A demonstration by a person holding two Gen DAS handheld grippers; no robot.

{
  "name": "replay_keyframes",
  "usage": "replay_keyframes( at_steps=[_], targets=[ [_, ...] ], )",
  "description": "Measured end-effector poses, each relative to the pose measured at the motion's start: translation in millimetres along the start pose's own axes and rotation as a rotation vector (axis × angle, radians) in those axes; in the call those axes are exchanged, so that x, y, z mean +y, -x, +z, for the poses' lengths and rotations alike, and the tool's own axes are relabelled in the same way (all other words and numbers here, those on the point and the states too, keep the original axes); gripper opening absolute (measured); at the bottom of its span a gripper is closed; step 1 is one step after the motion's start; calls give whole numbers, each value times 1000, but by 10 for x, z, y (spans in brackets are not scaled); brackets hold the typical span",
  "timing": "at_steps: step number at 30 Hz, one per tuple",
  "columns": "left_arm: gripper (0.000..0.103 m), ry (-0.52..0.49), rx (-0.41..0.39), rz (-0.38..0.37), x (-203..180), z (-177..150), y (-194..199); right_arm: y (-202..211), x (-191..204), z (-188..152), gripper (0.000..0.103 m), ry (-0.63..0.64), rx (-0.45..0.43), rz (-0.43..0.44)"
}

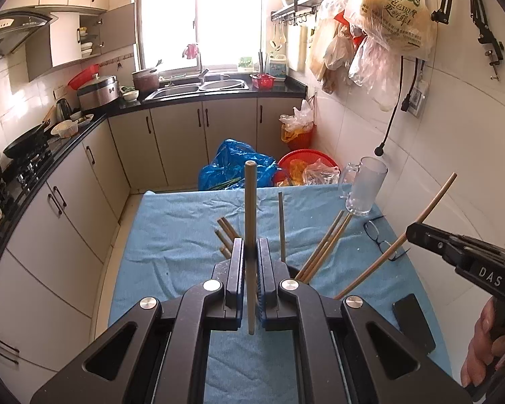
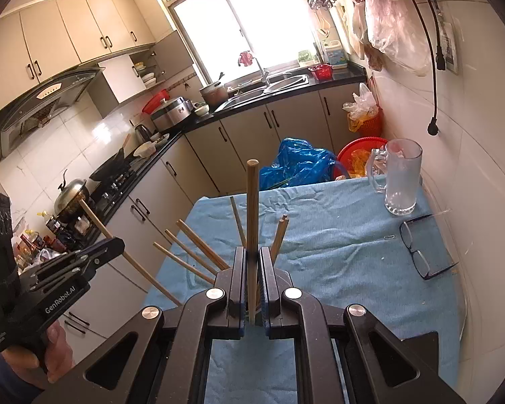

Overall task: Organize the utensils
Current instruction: 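Lower both chopsticks into the black cup and open both tools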

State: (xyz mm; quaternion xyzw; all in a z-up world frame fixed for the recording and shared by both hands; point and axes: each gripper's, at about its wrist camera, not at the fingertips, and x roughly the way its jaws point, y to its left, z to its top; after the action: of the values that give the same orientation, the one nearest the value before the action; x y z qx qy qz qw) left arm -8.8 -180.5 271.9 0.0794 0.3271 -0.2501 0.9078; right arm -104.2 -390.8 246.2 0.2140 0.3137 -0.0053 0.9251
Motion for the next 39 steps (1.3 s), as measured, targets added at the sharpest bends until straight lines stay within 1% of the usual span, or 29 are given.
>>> replay_keyframes(
  at_steps=[6,13,17,20,23,26,30,39],
  targets=[
    [6,12,5,-19,23,115,-84,-76,-21,51,7,-7,3,-9],
    [6,61,0,-45,115,305,-187,-131,30,204,7,7,-23,-16],
    [6,84,14,-58,132,329,-293,-213,50,272,7,12,-25,-28],
    [6,105,19,-68,152,300,-382,-307,40,279,7,7,-13,-31],
    [6,123,40,-78,171,242,-480,-432,31,258,7,-6,11,-26],
    [6,138,39,-84,198,187,-547,-530,52,215,7,2,28,-33],
    [6,156,46,-76,239,116,-626,-685,62,145,7,13,59,-45],
    [6,154,56,-55,248,-10,-701,-929,25,-18,8,15,134,-58]
  ],
)
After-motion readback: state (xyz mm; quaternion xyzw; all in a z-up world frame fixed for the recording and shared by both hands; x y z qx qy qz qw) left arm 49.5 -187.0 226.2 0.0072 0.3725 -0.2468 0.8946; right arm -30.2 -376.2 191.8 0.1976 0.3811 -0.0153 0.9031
